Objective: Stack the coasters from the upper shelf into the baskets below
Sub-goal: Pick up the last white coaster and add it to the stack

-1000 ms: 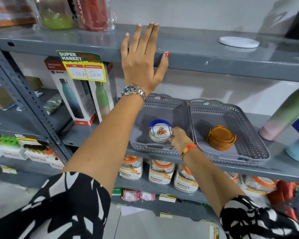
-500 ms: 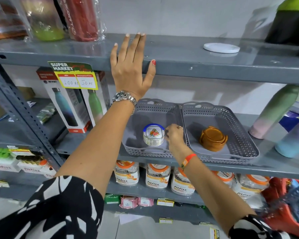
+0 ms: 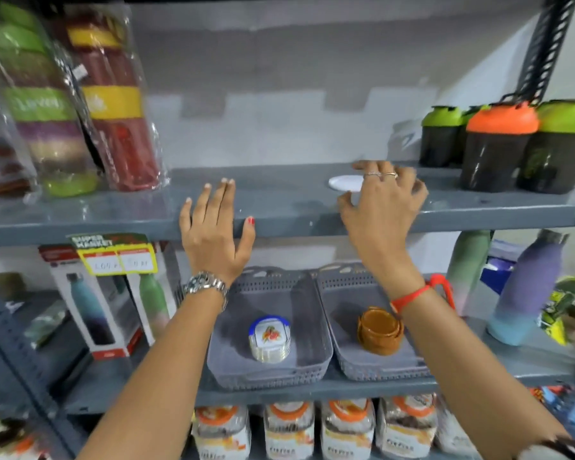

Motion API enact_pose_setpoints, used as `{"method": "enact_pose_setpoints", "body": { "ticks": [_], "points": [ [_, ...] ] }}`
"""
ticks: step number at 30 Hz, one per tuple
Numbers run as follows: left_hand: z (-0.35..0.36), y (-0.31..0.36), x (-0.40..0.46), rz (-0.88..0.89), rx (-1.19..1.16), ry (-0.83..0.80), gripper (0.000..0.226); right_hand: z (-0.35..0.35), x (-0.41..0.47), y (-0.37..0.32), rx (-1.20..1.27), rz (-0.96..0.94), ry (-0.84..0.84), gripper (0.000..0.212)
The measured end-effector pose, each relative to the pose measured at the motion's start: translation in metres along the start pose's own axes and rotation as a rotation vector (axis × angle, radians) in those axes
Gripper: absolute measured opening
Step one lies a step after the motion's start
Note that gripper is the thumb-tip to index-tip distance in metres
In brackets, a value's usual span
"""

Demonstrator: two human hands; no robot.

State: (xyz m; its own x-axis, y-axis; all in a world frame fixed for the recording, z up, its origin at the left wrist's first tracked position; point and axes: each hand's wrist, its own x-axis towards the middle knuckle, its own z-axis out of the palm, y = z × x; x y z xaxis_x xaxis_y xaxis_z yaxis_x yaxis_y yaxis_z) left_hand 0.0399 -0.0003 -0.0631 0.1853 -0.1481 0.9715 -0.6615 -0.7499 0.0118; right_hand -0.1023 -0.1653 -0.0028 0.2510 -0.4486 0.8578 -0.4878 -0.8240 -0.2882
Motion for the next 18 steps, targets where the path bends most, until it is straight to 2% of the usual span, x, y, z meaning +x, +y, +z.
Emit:
{"method": "enact_pose_setpoints", "body": {
  "ticks": [2, 5, 13, 18],
  "points": [
    [-0.001, 0.0, 0.0, -0.004, 0.002, -0.009, 0.056, 0.007, 0.025, 0.006, -0.108, 0.017, -0.306, 0.047],
    [-0.003, 0.0, 0.001, 0.002, -0.005, -0.014, 0.055, 0.02, 0.05, 0.012, -0.257, -0.004, -0.49, 0.06],
    [-0.007, 0.002, 0.002, -0.02, -0.014, -0.048, 0.057, 0.035, 0.08, 0.023, -0.179, 0.153, -0.721, 0.085],
    [-0.006, 0.003, 0.003, -0.032, -0.011, -0.061, 0.057, 0.041, 0.087, 0.028, -0.103, 0.148, -0.764, 0.084]
  ]
}}
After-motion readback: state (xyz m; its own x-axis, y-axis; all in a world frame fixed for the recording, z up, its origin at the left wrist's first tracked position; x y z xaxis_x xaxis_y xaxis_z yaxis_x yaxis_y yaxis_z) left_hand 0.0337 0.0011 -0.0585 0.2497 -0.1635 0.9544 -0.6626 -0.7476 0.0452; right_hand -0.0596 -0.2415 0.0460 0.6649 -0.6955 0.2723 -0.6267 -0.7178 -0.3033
